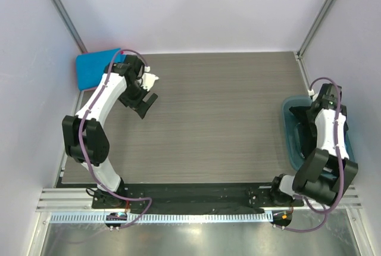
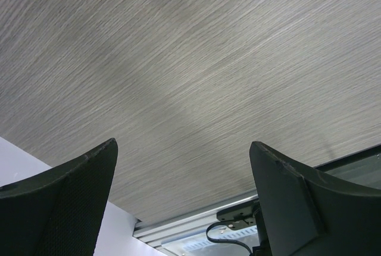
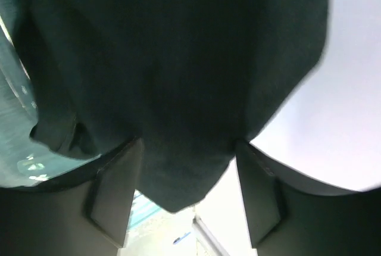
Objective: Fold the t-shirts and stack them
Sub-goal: Grab the tshirt from the pile
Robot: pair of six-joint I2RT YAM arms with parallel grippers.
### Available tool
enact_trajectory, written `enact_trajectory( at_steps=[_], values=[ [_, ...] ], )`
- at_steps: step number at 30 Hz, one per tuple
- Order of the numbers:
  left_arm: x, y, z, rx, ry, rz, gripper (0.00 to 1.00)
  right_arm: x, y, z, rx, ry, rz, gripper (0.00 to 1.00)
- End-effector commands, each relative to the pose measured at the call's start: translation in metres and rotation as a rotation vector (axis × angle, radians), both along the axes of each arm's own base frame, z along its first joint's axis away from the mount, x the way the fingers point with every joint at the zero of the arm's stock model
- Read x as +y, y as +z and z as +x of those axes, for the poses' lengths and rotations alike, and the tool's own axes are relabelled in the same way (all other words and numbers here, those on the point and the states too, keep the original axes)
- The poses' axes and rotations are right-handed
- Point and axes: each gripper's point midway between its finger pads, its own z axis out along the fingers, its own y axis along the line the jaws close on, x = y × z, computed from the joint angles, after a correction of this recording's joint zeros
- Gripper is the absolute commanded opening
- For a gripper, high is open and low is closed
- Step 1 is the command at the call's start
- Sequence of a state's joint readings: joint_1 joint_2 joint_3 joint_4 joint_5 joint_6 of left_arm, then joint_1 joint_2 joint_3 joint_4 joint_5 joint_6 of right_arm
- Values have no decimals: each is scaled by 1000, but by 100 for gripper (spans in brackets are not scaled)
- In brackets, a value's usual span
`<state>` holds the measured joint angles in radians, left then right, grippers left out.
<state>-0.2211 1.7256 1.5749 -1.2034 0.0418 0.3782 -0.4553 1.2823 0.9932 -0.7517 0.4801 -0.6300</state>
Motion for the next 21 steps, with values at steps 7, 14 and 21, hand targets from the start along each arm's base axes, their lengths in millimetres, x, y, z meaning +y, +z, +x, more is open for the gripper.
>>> enact_trajectory(
  at_steps=[7, 14, 21],
  values=[
    [-9, 8, 9, -26, -21, -17, 91, -10, 0, 20, -100, -74, 122, 2],
    [-8, 5, 11, -34, -15, -9, 91, -4, 136, 37, -385, 50, 17, 1],
    [-14, 29, 50, -168, 59, -49, 96, 67, 272, 59, -711, 438, 96, 1]
  ],
)
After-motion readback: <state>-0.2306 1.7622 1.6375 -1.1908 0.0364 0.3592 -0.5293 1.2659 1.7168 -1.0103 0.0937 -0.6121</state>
